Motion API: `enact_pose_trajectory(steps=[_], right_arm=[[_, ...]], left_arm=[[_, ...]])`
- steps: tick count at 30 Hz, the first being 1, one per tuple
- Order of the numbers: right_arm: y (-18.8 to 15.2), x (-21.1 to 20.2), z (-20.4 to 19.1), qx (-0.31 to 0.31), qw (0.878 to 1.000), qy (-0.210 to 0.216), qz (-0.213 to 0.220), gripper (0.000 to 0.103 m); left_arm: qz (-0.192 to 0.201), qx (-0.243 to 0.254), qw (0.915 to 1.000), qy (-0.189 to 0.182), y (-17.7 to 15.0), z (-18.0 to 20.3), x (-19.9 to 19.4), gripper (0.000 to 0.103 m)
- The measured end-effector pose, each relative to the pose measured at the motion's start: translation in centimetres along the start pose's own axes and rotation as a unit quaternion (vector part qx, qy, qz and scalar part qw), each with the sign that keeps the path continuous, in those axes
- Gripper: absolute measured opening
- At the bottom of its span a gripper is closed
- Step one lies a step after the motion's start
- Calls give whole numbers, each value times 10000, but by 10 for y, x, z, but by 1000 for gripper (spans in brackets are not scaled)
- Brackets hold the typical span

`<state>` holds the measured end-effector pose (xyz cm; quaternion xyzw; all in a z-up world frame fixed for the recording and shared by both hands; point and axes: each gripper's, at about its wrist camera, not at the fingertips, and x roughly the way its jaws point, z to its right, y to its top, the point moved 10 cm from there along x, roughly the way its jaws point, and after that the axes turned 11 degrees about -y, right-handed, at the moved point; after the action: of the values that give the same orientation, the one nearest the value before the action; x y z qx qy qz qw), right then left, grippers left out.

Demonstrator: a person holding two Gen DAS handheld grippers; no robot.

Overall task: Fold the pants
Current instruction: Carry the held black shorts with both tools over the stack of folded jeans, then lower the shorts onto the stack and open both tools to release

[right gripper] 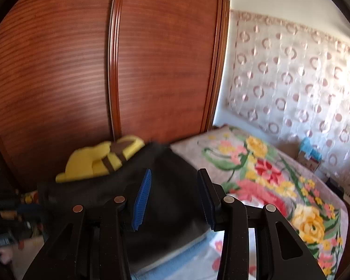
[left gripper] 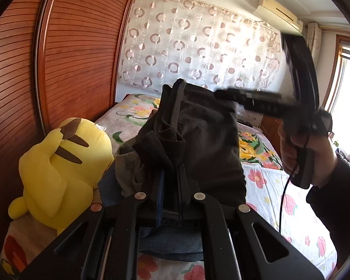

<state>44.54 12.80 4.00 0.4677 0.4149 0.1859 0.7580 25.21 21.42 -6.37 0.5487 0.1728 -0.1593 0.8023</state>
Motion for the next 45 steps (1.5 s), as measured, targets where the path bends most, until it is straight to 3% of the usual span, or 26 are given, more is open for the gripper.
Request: enact_pose_trajectory(steps=[8, 15, 18, 22, 24, 26, 28, 38, 45], right_arm=[[-22, 31, 34, 484, 9977, -42, -481, 43], [-10, 21, 25, 568, 9979, -23, -314, 43], [-16, 10, 14, 580, 9981, 6, -216, 43], [-22, -8, 3, 603, 9981, 67, -118, 43], [-25, -14, 1, 589, 9982, 74, -77, 43], [-27, -21, -1, 569, 9983, 78, -57, 43], [-30, -27, -2, 575, 9983, 75, -49, 43], [-45, -50, -4, 767, 9970, 16, -41, 43], [-49, -59, -12, 808, 9967, -41, -77, 43]], left_arm=[[-67, 8, 9999, 78, -6, 0, 0, 9], [13, 169, 9997, 179, 0, 4, -10, 10], [106, 224, 9995, 205, 5, 6, -16, 21], [197, 273, 9991, 237, 11, 6, -19, 48], [163, 334, 9989, 278, 13, 7, -18, 51], [118, 391, 9987, 314, 15, 7, -16, 70], [125, 473, 9984, 276, 17, 10, -16, 80], [-19, 619, 9975, 338, 7, 16, -21, 99], [5, 601, 9978, 296, 3, 20, -34, 99]])
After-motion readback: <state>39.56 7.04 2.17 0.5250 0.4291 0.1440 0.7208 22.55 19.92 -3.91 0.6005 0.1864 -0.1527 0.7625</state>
